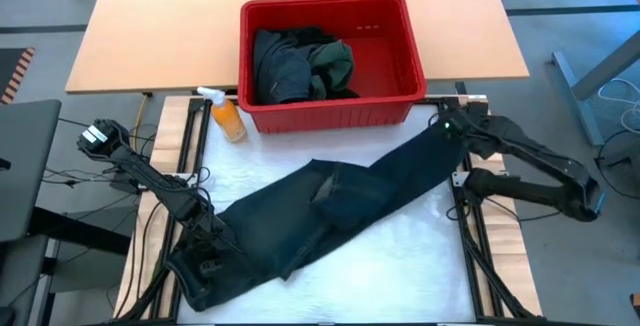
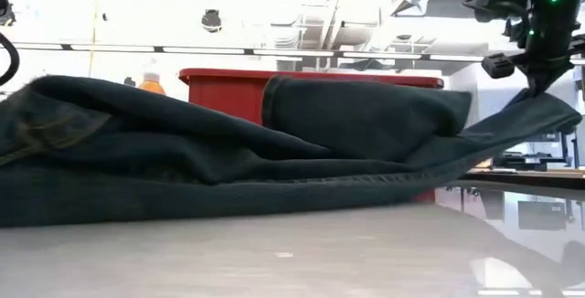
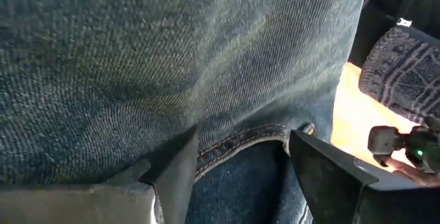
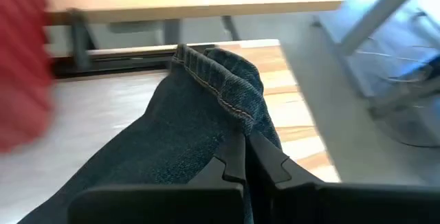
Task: Fold Laundry from Bin
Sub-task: Fold the blue pants
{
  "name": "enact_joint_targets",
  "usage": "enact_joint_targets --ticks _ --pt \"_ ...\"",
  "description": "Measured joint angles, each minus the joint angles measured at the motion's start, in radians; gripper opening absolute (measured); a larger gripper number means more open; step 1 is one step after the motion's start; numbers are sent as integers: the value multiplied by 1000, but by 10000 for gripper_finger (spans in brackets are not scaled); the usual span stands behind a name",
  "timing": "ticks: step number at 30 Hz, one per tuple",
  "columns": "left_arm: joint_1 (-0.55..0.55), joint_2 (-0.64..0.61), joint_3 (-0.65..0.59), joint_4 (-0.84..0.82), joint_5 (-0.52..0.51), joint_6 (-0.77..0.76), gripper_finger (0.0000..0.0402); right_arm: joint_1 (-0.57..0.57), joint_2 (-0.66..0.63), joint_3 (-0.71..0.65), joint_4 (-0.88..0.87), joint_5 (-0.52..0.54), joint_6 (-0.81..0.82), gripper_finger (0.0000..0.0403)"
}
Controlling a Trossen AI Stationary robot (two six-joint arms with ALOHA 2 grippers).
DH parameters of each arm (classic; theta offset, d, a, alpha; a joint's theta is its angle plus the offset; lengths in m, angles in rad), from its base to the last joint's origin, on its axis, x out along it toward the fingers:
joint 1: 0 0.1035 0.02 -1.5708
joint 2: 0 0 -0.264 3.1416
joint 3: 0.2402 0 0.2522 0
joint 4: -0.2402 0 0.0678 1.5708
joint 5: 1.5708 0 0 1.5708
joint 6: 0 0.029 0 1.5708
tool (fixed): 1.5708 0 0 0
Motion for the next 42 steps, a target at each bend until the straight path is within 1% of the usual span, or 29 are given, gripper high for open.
enact_joint_targets --ticks 2,3,5,8,11,13,15,17,18,20,21,23,24,26,28,31,33,36,38,42 --pt "0 0 0 0 0 -3 224 -51 17 0 32 -28 -51 21" --pt "0 0 0 0 0 -3 224 -72 26 0 51 -53 -77 28" --pt "0 0 0 -1 -1 -4 224 -110 44 0 97 -118 -127 55" --pt "0 0 0 -7 -9 -5 224 -160 68 2 137 -223 -223 109" --pt "-1 0 0 -9 -16 -11 224 -198 82 39 94 -246 -268 166" --pt "-1 0 0 -11 -22 -14 224 -208 83 87 48 -249 -291 199" --pt "-1 0 0 -14 -31 -14 224 -208 80 146 0 -249 -297 223" --pt "-1 0 0 -20 -44 -14 224 -195 77 203 -39 -270 -300 236" --pt "-1 0 0 -21 -50 -14 224 -185 73 224 -44 -313 -303 239" --pt "-1 0 0 -26 -63 -14 224 -159 67 238 -30 -451 -323 240" --pt "-1 0 0 -29 -70 -14 224 -142 67 235 -27 -522 -331 239" --pt "-1 0 0 -38 -88 -13 224 -99 70 208 -19 -624 -352 233" --pt "-1 0 0 -42 -100 -13 224 -66 71 187 12 -683 -356 230" --pt "-1 0 0 -44 -118 -14 224 17 72 137 135 -827 -328 224" --pt "-1 0 0 -44 -126 -21 224 114 73 90 285 -906 -275 221" --pt "-1 0 0 -44 -136 -30 224 268 100 40 509 -901 -217 219" --pt "-1 0 0 -44 -143 -38 224 366 137 18 645 -887 -224 219" --pt "-1 0 0 -44 -147 -40 224 500 223 14 792 -844 -266 219" --pt "-1 0 0 -43 -147 -40 224 565 286 14 875 -819 -274 219" --pt "-1 0 0 -42 -137 -37 224 649 427 24 1012 -808 -304 219"
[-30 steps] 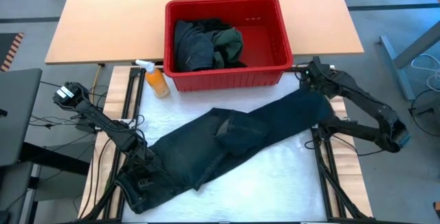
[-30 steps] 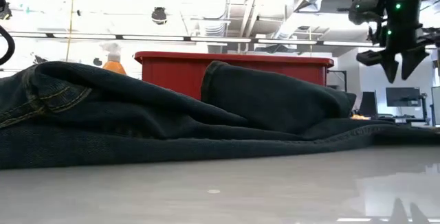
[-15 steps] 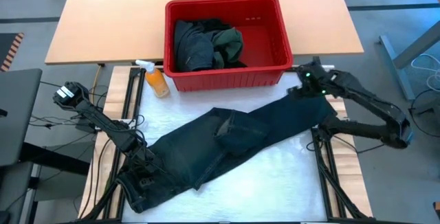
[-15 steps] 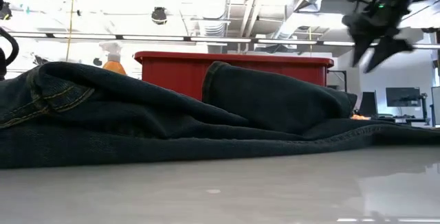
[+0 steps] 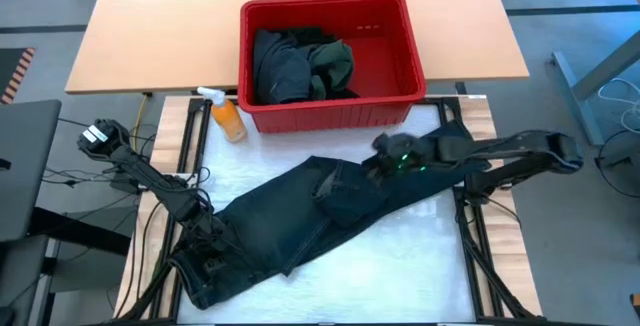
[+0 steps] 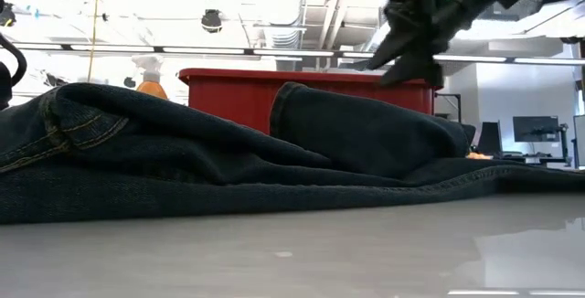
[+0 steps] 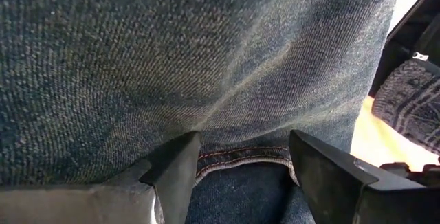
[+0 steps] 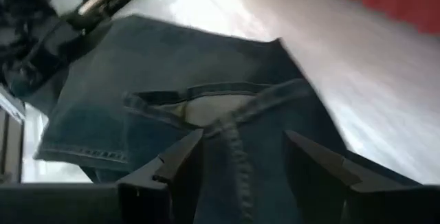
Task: Fold Laundry from Bin
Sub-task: Fold the blue pants
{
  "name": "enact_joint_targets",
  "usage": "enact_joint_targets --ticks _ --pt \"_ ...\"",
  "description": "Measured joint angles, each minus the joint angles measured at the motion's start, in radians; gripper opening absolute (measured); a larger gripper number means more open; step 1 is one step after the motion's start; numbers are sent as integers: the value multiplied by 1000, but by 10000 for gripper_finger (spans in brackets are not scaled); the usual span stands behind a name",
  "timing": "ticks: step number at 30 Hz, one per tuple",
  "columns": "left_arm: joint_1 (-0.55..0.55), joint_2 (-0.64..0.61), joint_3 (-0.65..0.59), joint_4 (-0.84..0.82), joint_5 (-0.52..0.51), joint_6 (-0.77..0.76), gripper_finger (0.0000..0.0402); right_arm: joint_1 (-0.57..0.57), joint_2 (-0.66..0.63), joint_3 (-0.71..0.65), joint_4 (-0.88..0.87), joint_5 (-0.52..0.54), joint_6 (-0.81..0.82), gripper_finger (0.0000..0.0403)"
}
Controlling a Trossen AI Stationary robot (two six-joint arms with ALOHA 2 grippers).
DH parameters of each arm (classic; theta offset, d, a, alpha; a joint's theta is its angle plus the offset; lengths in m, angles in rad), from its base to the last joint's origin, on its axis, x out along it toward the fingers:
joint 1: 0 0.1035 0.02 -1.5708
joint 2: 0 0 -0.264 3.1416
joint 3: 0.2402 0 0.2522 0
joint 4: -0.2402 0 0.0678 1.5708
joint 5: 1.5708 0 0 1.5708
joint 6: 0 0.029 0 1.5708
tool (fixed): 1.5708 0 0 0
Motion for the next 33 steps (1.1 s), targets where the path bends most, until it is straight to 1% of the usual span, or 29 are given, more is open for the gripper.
enact_joint_targets --ticks 5,7,9,12,14,20,22,23,24,26,27,28,30,33 --pt "1 0 0 1 8 1 224 88 173 68 141 1 -58 219" --pt "1 0 0 1 9 1 224 108 231 121 139 0 -85 219" --pt "1 0 0 2 9 2 224 120 282 172 75 14 -119 219" --pt "1 0 0 2 10 8 224 127 350 220 -117 110 -133 219" --pt "1 0 0 3 9 8 224 129 380 233 -205 147 -112 219" --pt "0 0 0 5 8 28 224 136 449 232 -315 213 -46 213" --pt "0 0 0 6 6 33 224 135 466 231 -323 214 -44 187" --pt "0 0 0 6 6 33 224 135 467 231 -324 214 -45 163" --pt "0 0 0 6 7 35 224 136 465 231 -326 214 -46 133" --pt "0 0 0 6 7 42 224 140 450 231 -333 214 -50 61" --pt "0 0 0 6 7 45 224 141 433 231 -340 214 -60 34" --pt "0 0 0 6 7 48 224 141 408 230 -348 217 -64 23" --pt "0 0 0 5 10 51 224 141 338 230 -390 259 -44 25" --pt "0 0 0 5 11 53 224 128 211 231 -513 340 -37 22"
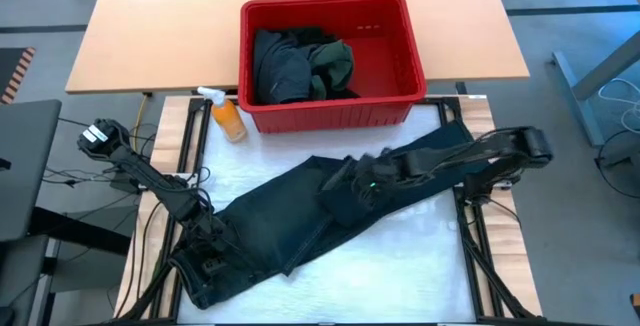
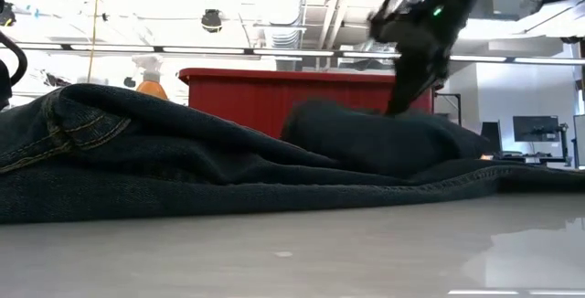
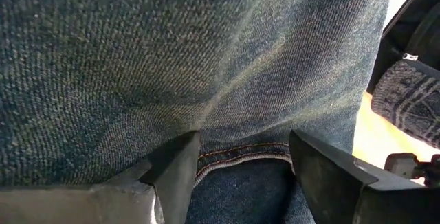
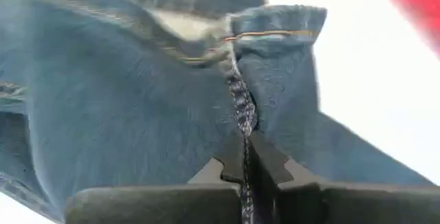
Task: Fold Laundry from Bin
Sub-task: Fold the blue pants
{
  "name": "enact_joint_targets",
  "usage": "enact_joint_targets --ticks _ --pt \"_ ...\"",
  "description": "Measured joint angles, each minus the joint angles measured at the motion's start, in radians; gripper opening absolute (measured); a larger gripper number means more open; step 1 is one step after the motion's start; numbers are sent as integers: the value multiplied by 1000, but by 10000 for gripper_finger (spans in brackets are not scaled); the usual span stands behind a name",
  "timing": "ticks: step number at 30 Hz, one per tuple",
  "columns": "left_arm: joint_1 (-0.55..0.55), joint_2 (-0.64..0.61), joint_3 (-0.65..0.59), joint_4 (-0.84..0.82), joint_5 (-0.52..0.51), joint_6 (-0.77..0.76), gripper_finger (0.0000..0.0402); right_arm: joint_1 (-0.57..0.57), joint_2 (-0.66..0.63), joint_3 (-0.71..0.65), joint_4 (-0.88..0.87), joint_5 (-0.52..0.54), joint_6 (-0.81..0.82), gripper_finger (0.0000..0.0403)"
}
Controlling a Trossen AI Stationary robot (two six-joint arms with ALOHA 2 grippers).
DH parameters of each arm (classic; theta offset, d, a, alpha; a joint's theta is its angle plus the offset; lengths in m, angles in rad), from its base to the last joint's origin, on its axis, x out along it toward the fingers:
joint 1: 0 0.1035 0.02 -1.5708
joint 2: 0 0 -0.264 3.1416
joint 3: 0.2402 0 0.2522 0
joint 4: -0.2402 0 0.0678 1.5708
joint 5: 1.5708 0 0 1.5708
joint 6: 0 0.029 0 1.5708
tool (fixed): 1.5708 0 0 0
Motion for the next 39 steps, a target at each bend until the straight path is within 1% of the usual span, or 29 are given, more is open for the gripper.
enact_joint_targets --ticks 4,7,12,14,16,18,22,25,27,30,32,34,37,39 --pt "0 0 0 -1 2 5 224 -25 -182 0 -241 126 48 21" --pt "0 0 0 -1 3 6 224 -49 -311 0 -427 211 120 21" --pt "0 0 0 -1 3 3 224 -108 -489 0 -638 265 263 22" --pt "0 0 0 -1 3 0 224 -139 -538 0 -681 266 350 35" --pt "0 0 0 -1 5 0 224 -175 -583 0 -696 265 450 58" --pt "0 0 0 -1 9 -1 224 -205 -616 0 -696 264 517 86" --pt "1 0 0 -1 22 0 224 -250 -672 0 -698 267 535 138" --pt "1 0 0 -1 27 0 224 -287 -710 0 -694 279 569 167" --pt "1 0 0 -1 28 0 224 -308 -728 0 -676 261 590 179" --pt "1 0 0 -1 27 9 224 -314 -737 -15 -590 189 583 187" --pt "1 0 0 -1 27 25 224 -313 -721 -44 -511 125 547 188" --pt "1 0 0 -1 27 33 224 -319 -683 -84 -467 91 519 189" --pt "1 0 0 -1 25 34 224 -369 -627 -134 -515 71 582 190" --pt "0 0 0 -1 24 38 224 -417 -601 -166 -552 23 623 195"
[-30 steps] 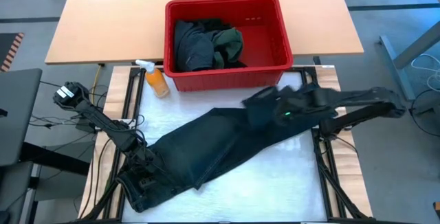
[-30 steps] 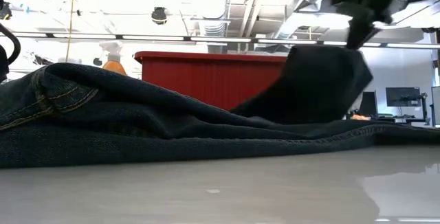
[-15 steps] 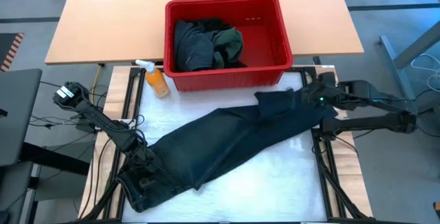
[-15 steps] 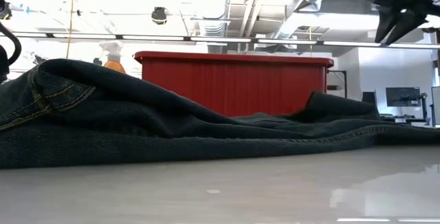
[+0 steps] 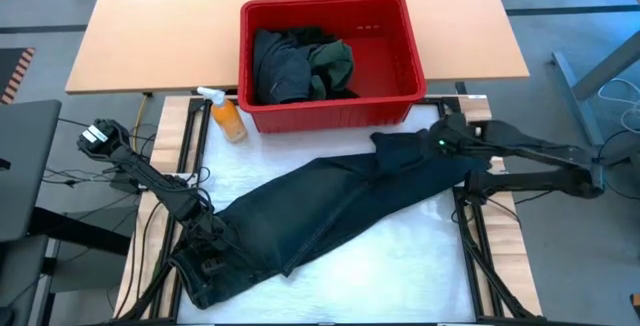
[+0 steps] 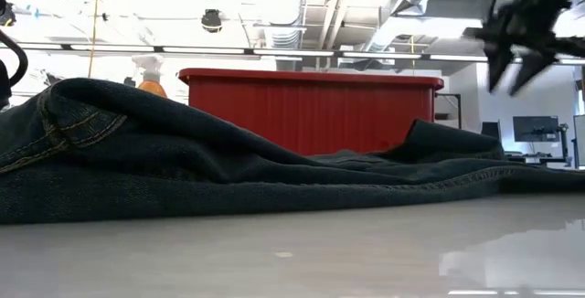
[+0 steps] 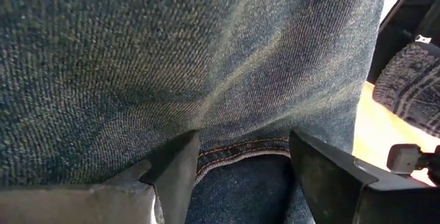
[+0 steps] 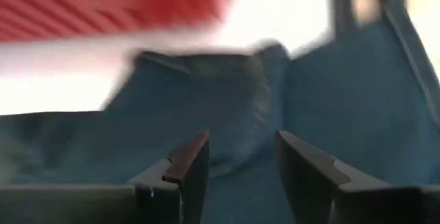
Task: Fold Laundry from Bin
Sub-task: Fold the blue pants
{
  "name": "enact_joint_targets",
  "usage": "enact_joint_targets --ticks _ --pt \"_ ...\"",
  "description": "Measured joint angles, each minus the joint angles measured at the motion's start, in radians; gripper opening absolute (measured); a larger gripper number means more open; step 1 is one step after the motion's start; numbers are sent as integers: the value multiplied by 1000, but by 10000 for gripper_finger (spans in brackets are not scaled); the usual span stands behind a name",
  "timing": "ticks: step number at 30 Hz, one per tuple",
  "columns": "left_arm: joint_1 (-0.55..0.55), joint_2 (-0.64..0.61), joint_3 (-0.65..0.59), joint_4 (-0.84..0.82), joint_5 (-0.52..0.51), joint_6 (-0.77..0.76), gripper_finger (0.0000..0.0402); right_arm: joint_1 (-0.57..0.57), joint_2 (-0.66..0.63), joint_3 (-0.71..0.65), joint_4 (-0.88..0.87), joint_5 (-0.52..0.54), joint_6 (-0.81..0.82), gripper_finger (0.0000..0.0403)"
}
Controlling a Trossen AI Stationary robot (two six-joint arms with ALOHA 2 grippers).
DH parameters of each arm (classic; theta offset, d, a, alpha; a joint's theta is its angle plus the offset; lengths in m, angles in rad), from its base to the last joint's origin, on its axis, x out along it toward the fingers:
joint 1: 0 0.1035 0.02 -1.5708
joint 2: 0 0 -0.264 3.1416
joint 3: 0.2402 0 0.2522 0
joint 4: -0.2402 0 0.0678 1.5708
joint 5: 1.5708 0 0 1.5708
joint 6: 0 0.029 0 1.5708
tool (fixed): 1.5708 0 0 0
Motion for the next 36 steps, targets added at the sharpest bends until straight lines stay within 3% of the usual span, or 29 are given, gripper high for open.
enact_joint_targets --ticks 5,10,19,22,24,30,36 --pt "0 0 0 -1 0 30 224 -113 21 -84 100 -122 -105 230" --pt "0 0 0 -1 3 42 224 -223 54 -144 282 -153 -218 271" --pt "0 0 0 0 23 50 224 -368 284 -158 375 -221 -389 279" --pt "0 0 0 0 23 50 224 -371 335 -156 395 -269 -406 256" --pt "0 0 0 2 22 50 224 -370 357 -156 397 -287 -405 219" --pt "-17 0 0 5 4 57 224 -353 281 -120 349 -289 -399 31" --pt "-44 0 0 10 -11 54 224 -305 44 -34 195 -184 -231 44"
